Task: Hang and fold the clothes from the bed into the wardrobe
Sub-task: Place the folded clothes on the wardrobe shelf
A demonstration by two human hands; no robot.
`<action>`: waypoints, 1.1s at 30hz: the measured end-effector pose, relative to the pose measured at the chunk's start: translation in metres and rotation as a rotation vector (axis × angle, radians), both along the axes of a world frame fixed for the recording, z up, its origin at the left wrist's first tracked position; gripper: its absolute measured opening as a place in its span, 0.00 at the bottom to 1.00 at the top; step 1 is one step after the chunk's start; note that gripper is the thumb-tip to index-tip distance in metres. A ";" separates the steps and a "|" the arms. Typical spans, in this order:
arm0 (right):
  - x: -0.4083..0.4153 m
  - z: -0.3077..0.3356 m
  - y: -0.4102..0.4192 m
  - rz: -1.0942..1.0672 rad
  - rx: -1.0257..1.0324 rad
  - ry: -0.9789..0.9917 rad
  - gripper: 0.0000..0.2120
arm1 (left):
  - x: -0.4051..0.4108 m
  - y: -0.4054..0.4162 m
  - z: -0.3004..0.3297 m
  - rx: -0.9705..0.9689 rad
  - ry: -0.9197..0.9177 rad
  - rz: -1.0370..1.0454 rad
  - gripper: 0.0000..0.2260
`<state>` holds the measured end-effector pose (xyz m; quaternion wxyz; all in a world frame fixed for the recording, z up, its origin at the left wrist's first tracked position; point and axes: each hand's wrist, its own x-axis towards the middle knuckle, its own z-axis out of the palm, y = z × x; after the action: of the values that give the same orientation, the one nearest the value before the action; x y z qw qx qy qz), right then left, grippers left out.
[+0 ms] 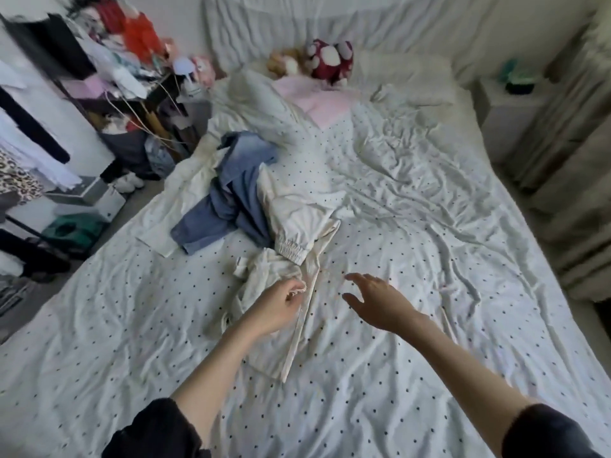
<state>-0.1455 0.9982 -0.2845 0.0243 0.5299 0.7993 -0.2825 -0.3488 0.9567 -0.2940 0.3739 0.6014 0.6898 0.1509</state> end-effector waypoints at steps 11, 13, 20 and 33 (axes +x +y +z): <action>-0.134 -0.115 0.055 0.077 -0.228 -0.104 0.25 | -0.116 0.046 -0.145 -0.168 0.154 0.108 0.32; -0.146 -0.130 0.064 0.026 -0.232 -0.102 0.28 | -0.123 0.047 -0.166 -0.223 0.150 0.151 0.40; -0.183 -0.172 0.095 -0.071 -0.096 -0.326 0.20 | -0.152 0.077 -0.168 -0.140 0.032 0.326 0.11; -0.076 -0.013 0.131 -0.854 0.066 0.524 0.15 | -0.153 0.138 -0.003 0.148 -0.150 0.144 0.05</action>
<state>-0.2217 1.1291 -0.2978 -0.3117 0.7216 0.4987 -0.3654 -0.5022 1.0944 -0.2975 0.3671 0.5635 0.6882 0.2721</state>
